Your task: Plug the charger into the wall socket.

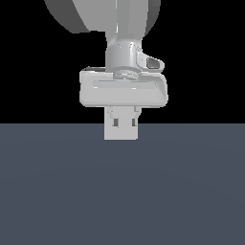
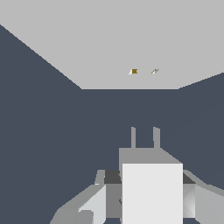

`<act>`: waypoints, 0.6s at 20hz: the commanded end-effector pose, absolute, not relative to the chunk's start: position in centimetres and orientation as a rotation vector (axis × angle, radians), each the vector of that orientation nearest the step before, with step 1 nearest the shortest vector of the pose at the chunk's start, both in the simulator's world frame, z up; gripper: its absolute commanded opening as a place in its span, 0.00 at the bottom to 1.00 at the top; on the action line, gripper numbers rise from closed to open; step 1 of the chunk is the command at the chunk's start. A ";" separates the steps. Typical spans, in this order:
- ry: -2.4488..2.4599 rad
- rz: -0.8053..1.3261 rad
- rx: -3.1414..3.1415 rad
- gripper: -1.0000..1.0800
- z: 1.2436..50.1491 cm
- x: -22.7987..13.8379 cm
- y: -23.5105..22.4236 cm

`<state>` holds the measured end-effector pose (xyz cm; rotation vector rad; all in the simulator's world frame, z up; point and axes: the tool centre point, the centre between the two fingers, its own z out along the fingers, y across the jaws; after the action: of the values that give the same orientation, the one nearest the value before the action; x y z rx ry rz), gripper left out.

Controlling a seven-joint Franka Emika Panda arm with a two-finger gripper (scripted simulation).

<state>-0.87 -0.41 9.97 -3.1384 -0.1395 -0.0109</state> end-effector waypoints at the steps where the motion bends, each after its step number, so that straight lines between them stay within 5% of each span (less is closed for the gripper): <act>1: -0.147 -0.010 -3.138 0.00 10.0 -0.8 -0.4; 12: -0.146 -0.010 -3.138 0.00 10.0 0.3 -0.3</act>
<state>-0.07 -0.31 9.98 -3.1379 -0.1458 -0.0098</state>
